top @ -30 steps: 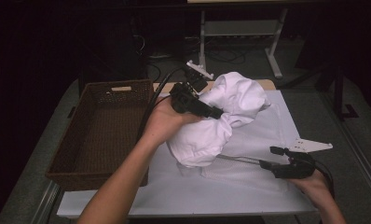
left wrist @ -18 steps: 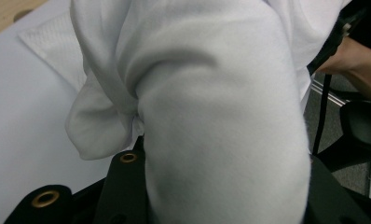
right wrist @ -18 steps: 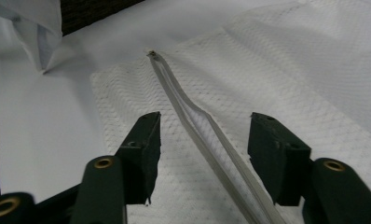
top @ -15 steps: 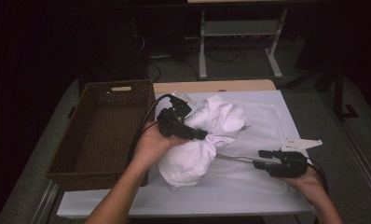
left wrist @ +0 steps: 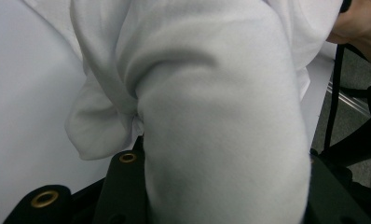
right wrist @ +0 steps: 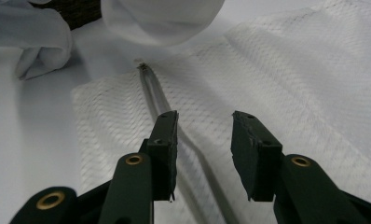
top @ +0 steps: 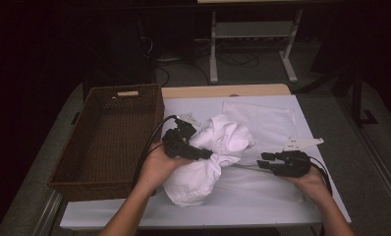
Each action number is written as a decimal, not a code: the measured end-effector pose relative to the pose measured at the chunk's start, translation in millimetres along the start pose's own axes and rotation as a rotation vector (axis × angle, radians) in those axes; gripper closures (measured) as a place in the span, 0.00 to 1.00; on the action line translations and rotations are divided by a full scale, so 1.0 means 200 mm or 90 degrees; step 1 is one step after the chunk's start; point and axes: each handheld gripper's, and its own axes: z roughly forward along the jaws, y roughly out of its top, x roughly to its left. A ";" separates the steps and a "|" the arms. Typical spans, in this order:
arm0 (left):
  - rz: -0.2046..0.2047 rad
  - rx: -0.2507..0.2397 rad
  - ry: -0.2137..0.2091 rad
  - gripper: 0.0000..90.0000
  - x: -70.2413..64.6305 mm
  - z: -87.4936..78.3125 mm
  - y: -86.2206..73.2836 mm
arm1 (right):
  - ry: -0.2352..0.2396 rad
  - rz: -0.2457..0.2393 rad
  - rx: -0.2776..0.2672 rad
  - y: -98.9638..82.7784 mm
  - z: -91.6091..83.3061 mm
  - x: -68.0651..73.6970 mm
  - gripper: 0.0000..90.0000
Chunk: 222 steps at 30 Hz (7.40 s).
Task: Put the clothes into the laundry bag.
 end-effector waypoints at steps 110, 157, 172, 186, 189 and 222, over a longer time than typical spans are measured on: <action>0.093 0.081 -0.110 0.64 -0.20 0.45 0.05 | -0.023 0.003 -0.120 0.28 -0.06 -0.06 0.99; 0.066 0.053 -0.023 0.64 -0.09 0.55 0.11 | 0.033 -0.041 -0.124 0.38 -0.04 0.12 0.99; 0.039 0.025 0.032 0.64 0.01 0.47 0.10 | 0.036 -0.038 -0.133 0.38 -0.04 0.13 0.99; 0.018 0.023 0.052 0.63 0.03 0.53 0.09 | -0.009 -0.036 -0.118 0.35 -0.05 0.10 0.80; 0.019 0.028 0.055 0.63 0.03 0.54 0.08 | -0.024 -0.025 -0.114 0.30 -0.10 0.09 0.78; 0.008 0.034 0.075 0.63 0.04 0.61 0.08 | -0.094 -0.029 -0.001 0.01 -0.09 0.13 0.97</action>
